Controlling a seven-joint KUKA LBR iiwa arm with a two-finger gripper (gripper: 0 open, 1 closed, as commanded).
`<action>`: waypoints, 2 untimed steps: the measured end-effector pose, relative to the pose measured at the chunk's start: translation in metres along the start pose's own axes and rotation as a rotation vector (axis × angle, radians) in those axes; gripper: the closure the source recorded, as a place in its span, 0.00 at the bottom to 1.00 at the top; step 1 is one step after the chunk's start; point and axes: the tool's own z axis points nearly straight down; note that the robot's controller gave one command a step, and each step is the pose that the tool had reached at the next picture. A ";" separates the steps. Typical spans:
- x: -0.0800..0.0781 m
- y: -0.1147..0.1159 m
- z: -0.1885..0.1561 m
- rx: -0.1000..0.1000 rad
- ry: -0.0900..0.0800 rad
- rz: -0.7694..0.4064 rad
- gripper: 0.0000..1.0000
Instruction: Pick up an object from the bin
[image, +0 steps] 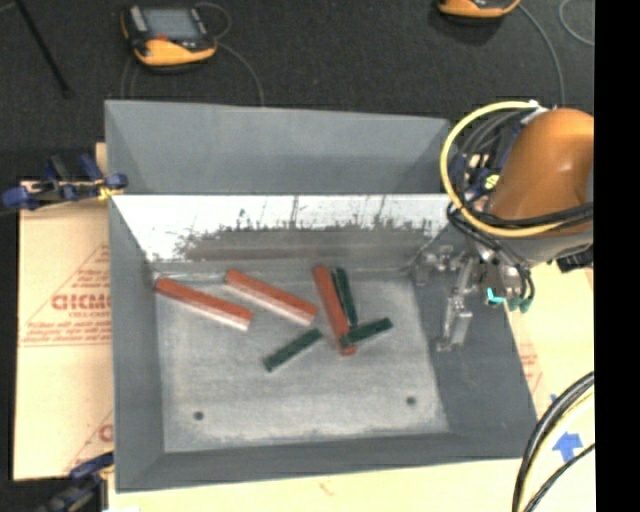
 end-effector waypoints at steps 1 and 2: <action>-0.002 0.023 0.041 0.002 -0.007 -0.050 0.00; -0.012 0.056 0.101 0.000 -0.005 -0.149 0.00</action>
Offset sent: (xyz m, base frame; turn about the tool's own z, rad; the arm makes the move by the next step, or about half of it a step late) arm 0.0178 0.0775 -0.1362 -0.2001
